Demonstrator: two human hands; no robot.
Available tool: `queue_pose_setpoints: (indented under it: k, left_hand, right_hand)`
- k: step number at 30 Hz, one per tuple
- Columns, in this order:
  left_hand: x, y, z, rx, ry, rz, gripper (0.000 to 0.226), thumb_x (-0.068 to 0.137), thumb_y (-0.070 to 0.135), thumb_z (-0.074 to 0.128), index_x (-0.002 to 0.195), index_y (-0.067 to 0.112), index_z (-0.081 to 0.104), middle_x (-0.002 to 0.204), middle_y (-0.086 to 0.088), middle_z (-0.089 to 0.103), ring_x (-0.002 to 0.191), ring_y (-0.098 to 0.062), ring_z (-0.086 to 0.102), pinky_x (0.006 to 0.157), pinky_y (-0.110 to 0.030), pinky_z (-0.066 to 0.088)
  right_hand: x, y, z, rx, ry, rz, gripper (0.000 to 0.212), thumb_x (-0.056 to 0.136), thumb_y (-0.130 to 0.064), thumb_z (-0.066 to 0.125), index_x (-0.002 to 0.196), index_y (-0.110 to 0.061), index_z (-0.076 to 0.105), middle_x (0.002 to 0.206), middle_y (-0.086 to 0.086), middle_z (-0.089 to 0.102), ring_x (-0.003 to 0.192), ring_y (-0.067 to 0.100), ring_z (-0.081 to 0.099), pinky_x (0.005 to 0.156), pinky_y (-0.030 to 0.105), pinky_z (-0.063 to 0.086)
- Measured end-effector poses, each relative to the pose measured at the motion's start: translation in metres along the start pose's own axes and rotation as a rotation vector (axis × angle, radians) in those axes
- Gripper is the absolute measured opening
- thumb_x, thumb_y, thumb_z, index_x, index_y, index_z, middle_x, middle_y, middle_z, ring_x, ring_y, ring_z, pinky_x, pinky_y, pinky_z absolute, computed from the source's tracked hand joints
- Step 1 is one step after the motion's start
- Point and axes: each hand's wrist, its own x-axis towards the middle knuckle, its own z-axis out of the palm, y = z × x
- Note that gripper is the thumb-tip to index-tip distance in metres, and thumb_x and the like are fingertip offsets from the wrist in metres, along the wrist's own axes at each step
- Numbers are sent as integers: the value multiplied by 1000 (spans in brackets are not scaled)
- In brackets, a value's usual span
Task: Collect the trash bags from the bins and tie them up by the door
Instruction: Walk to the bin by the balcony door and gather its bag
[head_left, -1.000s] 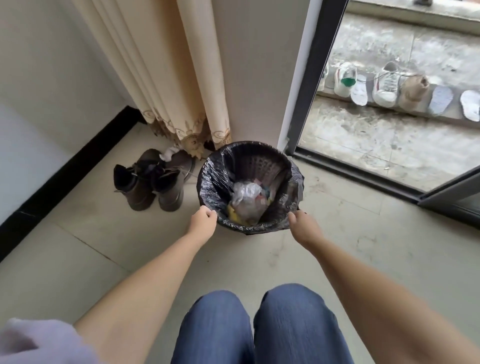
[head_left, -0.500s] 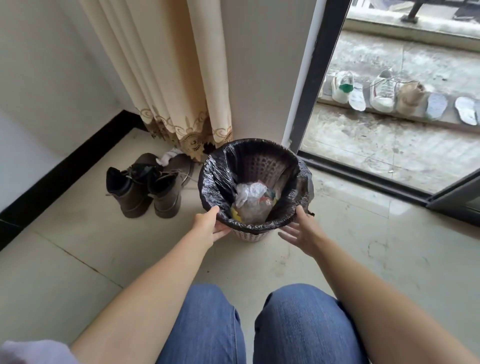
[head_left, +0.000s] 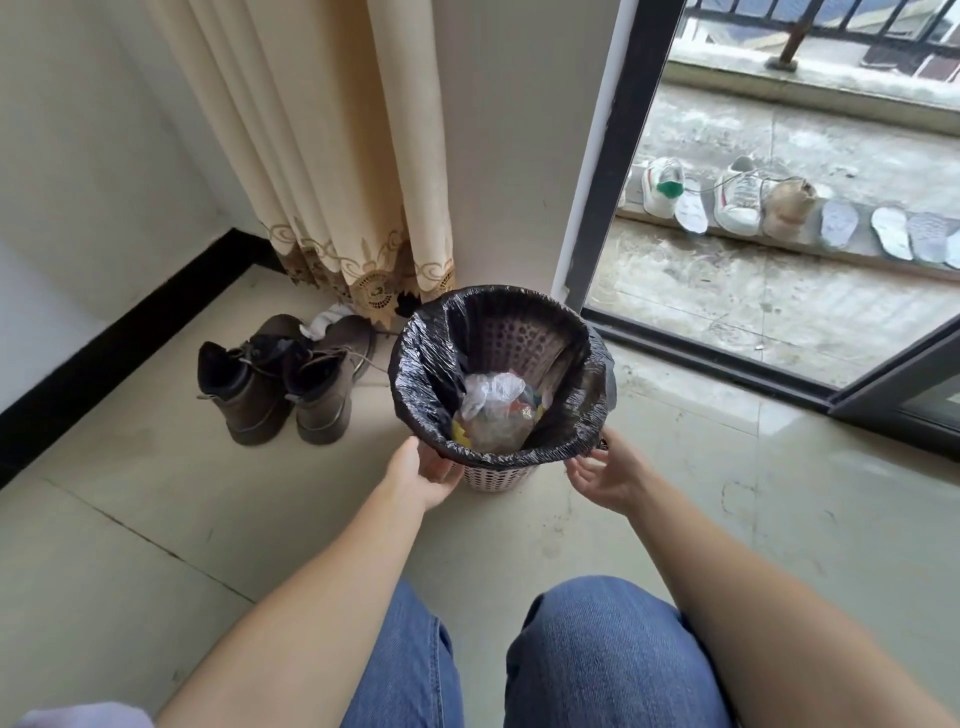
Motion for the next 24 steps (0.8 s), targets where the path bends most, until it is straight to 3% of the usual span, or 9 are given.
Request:
queue_pose_setpoints:
  k: [5, 10, 12, 14, 16, 18, 21, 22, 24]
  left_hand:
    - [-5, 8, 0, -106, -16, 61, 27, 98, 20, 47, 76, 7, 53, 73, -6, 60, 68, -18, 57, 63, -30, 49]
    - [-4, 5, -7, -141, -8, 34, 24, 97, 23, 50, 79, 8, 55, 78, -3, 61, 74, -18, 58, 63, -32, 46]
    - [-4, 0, -11, -163, -9, 34, 24, 98, 22, 48, 80, 8, 55, 80, -4, 60, 75, -19, 58, 64, -34, 47]
    - [-4, -3, -13, -163, 11, 58, 23, 99, 18, 45, 80, 7, 54, 80, -5, 58, 75, -19, 56, 74, -35, 48]
    - [-4, -3, -11, -112, 59, 101, 23, 99, 14, 42, 79, 8, 52, 80, -4, 57, 74, -17, 55, 90, -35, 47]
    - [-6, -2, -5, -43, 118, 151, 23, 100, 11, 38, 84, 6, 54, 89, -4, 59, 80, -18, 56, 96, -33, 47]
    - [-4, 1, 1, 54, 244, 247, 30, 98, 3, 34, 122, -1, 52, 112, -10, 58, 81, -22, 59, 65, -21, 57]
    - [-2, 1, 2, 109, 323, 293, 36, 96, 1, 35, 130, -2, 46, 123, -12, 57, 89, -26, 62, 68, -23, 59]
    - [0, 2, -3, 268, 504, 349, 41, 91, 4, 40, 131, -5, 44, 133, -21, 54, 113, -35, 59, 96, -41, 52]
  right_hand:
    - [3, 5, 5, 80, 10, 34, 32, 95, -34, 53, 109, -10, 37, 90, 14, 52, 47, 15, 57, 34, 15, 45]
    - [6, 3, -7, 146, 8, 15, 19, 95, -18, 53, 79, -10, 44, 54, 3, 61, 28, 7, 42, 27, 11, 28]
    - [0, 3, -9, 122, 24, 12, 20, 96, -12, 50, 77, -6, 45, 57, 6, 59, 38, 9, 43, 28, 11, 32]
    - [-7, 3, -6, 101, 70, -10, 22, 96, -10, 48, 75, -5, 42, 70, 5, 44, 53, 10, 37, 29, 10, 35]
    - [-11, 2, -4, 95, 102, -51, 23, 95, -8, 47, 73, -7, 41, 69, 4, 34, 56, 10, 34, 30, 10, 38]
    - [-18, 0, -2, 94, 104, -99, 22, 94, -5, 47, 73, -7, 42, 66, 6, 40, 55, 11, 41, 33, 13, 43]
    - [-31, -1, -1, 65, 73, -155, 18, 92, -1, 47, 75, -8, 47, 50, 7, 59, 50, 15, 59, 38, 22, 53]
    - [-36, -1, 0, 35, 60, -165, 17, 92, -2, 48, 76, -9, 49, 56, 8, 62, 58, 17, 61, 41, 27, 55]
    - [-41, -2, 1, -13, 40, -173, 14, 92, -2, 47, 80, -9, 50, 74, 10, 60, 72, 22, 59, 48, 34, 57]
